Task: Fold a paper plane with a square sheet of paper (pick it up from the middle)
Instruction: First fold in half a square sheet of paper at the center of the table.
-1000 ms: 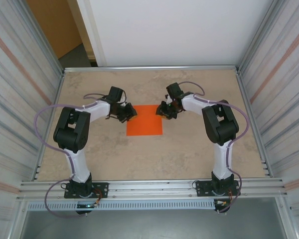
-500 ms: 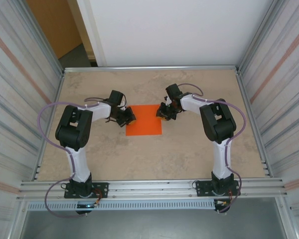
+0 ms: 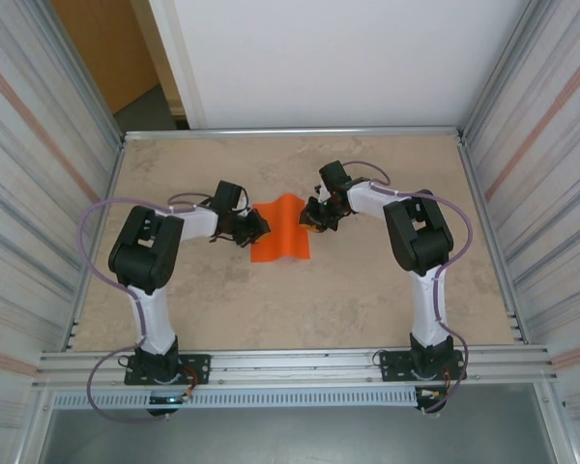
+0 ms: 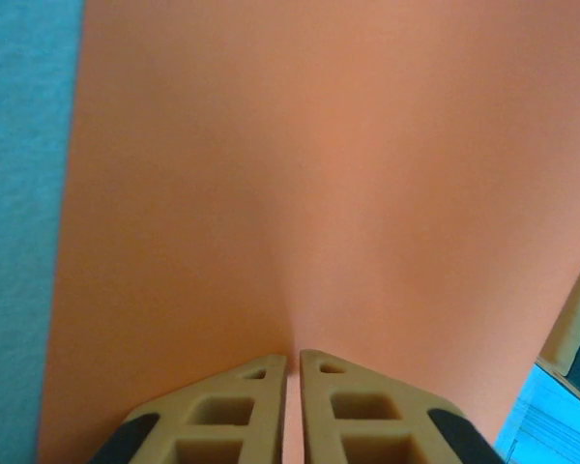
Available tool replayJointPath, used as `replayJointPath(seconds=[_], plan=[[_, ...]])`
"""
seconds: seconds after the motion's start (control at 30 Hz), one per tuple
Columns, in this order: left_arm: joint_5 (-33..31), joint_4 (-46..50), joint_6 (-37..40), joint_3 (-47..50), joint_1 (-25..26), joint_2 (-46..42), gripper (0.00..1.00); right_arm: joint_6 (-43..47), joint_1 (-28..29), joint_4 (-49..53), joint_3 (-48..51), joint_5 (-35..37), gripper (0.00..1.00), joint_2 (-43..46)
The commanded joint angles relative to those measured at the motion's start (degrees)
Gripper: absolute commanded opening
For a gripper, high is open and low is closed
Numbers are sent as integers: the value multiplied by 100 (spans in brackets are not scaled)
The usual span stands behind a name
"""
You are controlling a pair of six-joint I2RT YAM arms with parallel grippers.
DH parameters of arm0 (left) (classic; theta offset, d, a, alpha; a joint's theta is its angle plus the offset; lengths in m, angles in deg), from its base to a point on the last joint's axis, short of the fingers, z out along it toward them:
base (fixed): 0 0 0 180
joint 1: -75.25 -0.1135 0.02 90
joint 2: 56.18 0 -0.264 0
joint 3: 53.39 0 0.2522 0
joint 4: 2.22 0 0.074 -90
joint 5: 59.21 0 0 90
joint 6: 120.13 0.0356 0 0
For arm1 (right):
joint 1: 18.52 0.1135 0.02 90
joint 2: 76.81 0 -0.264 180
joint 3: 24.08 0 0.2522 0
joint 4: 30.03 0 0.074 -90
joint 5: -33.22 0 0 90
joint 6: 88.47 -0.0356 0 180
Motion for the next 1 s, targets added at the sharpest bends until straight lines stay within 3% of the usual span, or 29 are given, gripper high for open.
replayJointPath(seconds=[0.0,0.1,0.53,0.67,0.83,0.97], plan=[[-47,-467,-251,321,77,-130,14,-159,48,228,-65,60,21,-351],[41,-1305,-337,598,162,-208,24,-165,12,215,-118,20,21,-409],[161,-2557,-283,904,387,-243,48,-178,-5,169,-146,-143,21,-501],[189,-3032,-361,1108,387,-292,61,-182,-10,190,-129,-103,21,-513],[106,-3057,-268,1201,384,-398,72,-183,-20,215,-127,-87,20,-522],[55,-2493,-84,1050,388,-447,74,-174,-5,139,-113,-267,20,-485]])
